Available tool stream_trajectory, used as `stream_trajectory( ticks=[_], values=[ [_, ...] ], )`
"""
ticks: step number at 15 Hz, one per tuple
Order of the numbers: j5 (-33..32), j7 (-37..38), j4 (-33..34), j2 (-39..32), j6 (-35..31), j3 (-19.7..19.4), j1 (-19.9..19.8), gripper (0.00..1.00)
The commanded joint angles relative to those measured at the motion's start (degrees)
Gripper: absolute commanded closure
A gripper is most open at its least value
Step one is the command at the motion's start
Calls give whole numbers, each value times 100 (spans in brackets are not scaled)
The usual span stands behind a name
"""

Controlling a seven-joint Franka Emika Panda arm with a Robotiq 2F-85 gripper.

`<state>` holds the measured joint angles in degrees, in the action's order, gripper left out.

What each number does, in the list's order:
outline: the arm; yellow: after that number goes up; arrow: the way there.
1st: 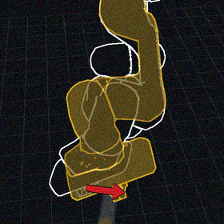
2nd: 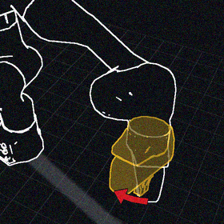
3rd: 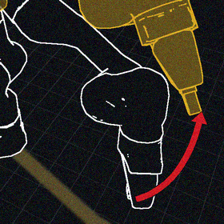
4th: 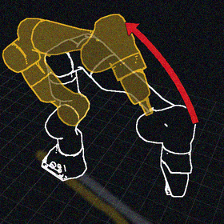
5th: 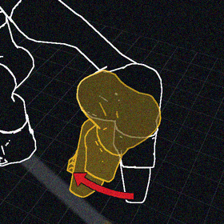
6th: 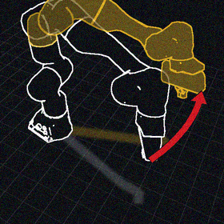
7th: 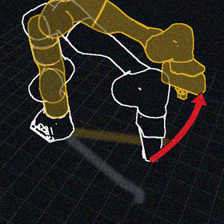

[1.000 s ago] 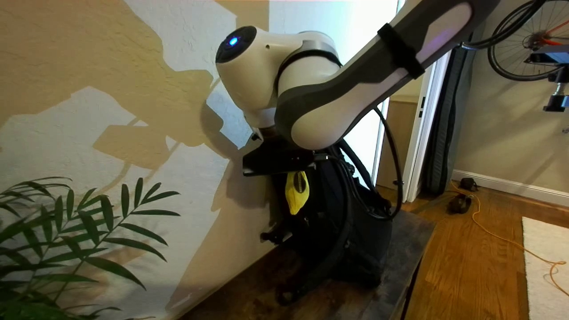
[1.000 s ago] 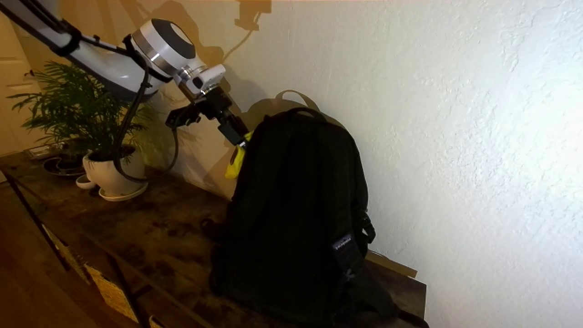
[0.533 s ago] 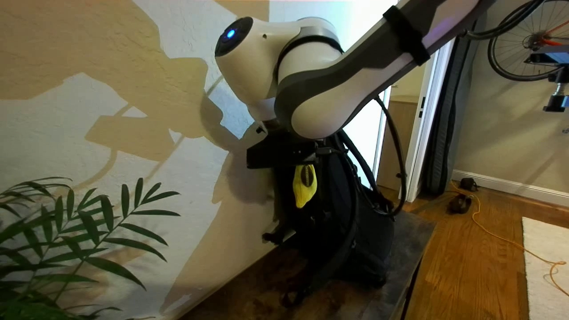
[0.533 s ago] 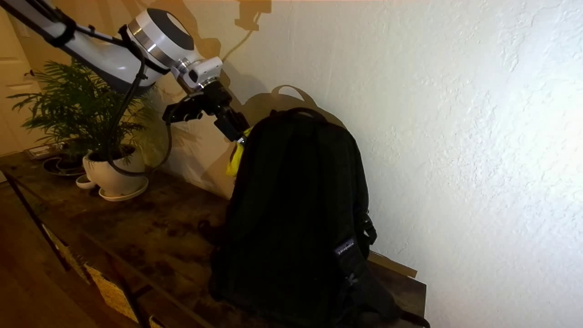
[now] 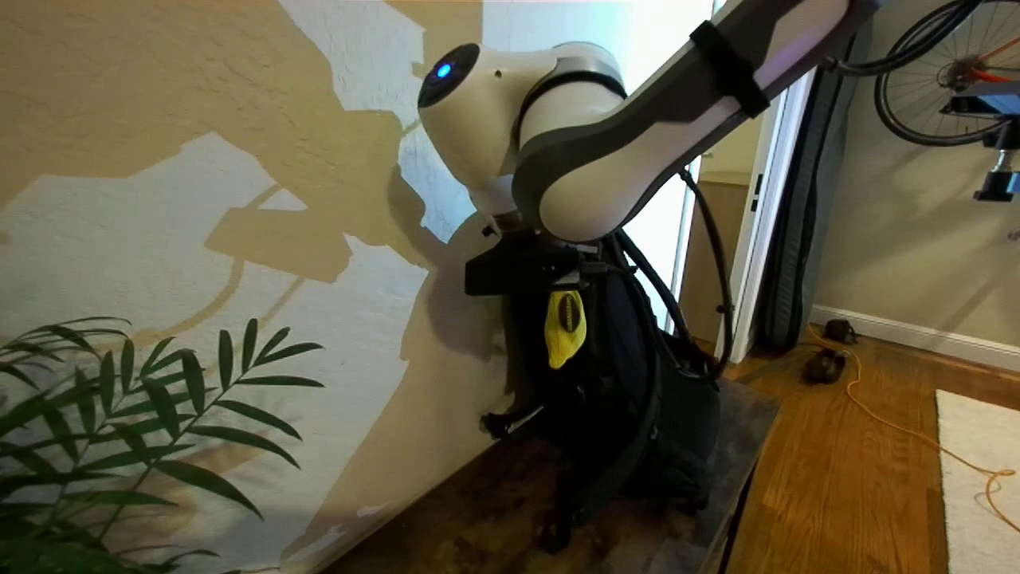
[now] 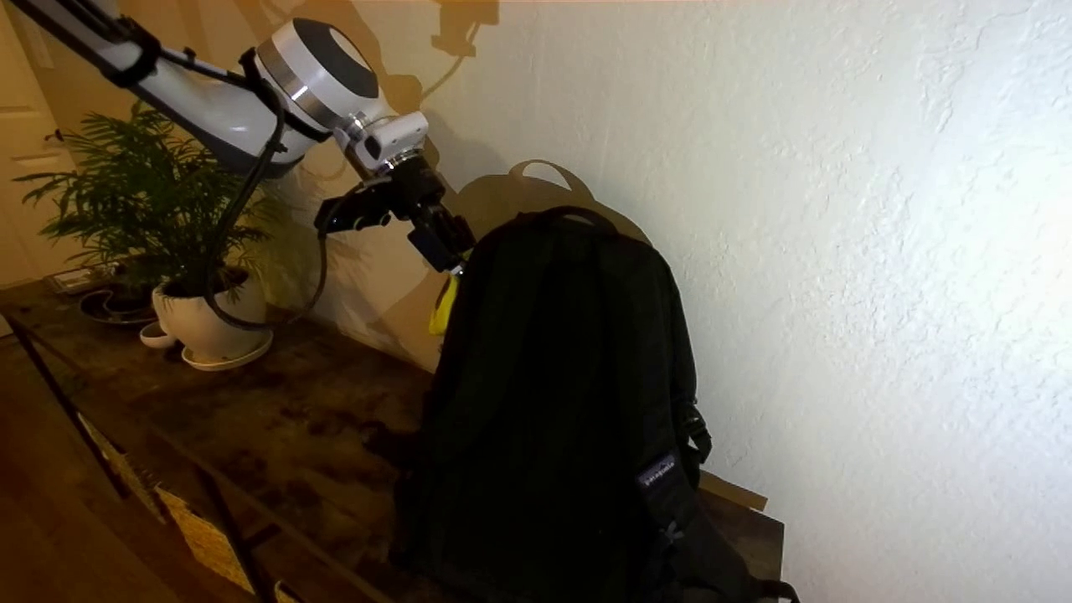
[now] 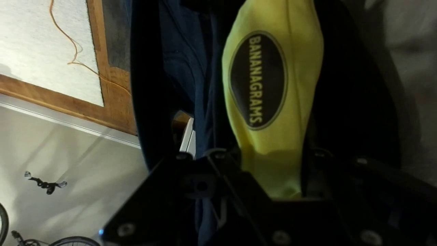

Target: Pick up the object and put it in the bag

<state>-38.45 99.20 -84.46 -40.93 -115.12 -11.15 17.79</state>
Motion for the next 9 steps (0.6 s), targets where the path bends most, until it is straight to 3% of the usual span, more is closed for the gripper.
stream_trajectory(
  ticks=[1,5,9],
  values=[
    [-52,-57,-370,308,-310,85,-398,88],
    [-10,-108,-303,217,-644,96,-647,88],
    [-50,23,-207,107,-688,10,-640,88]
  ],
)
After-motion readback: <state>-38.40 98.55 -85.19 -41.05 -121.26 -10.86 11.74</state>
